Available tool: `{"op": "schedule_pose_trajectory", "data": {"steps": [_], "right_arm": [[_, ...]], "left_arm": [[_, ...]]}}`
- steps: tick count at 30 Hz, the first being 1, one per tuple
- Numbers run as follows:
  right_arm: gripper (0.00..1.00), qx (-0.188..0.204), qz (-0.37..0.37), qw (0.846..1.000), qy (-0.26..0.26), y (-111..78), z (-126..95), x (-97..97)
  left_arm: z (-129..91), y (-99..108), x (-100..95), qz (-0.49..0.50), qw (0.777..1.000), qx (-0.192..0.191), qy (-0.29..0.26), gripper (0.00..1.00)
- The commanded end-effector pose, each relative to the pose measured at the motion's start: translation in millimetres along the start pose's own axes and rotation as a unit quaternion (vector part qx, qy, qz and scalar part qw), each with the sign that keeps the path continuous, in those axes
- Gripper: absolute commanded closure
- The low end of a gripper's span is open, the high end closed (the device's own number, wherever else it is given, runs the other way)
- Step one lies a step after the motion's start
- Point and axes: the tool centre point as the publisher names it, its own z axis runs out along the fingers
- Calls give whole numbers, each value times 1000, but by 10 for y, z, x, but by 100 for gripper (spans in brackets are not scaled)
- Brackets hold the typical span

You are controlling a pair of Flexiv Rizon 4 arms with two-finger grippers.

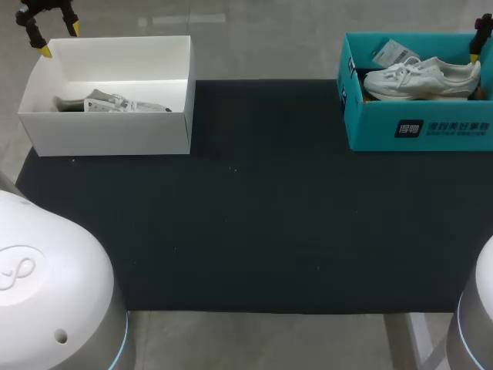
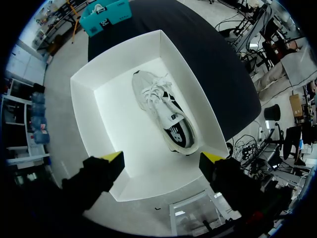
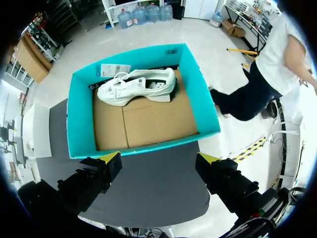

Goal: Take the shoe out of the shoebox, open the shoe tongue, remove and reinsert the insole, then place the shoe into the shoebox

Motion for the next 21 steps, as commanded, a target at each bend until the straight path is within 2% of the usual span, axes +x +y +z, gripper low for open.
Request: {"op": "schedule_pose_trajectory", "data": {"steps": [1, 10, 16, 21], "right_arm": [[0, 63, -1, 998, -22, 878, 256, -63], [0, 70, 11, 997, -37, 1521, 682, -281], [0, 74, 14, 996, -42, 1733, 866, -291], [0, 74, 9, 996, -50, 1864, 1028, -213]], "left_arm": [[-7, -1, 7, 0, 1000, -1, 1, 0], [-7, -1, 7, 0, 1000, -1, 1, 0], [-7, -1, 7, 0, 1000, -1, 1, 0], [-7, -1, 7, 0, 1000, -1, 1, 0]]}}
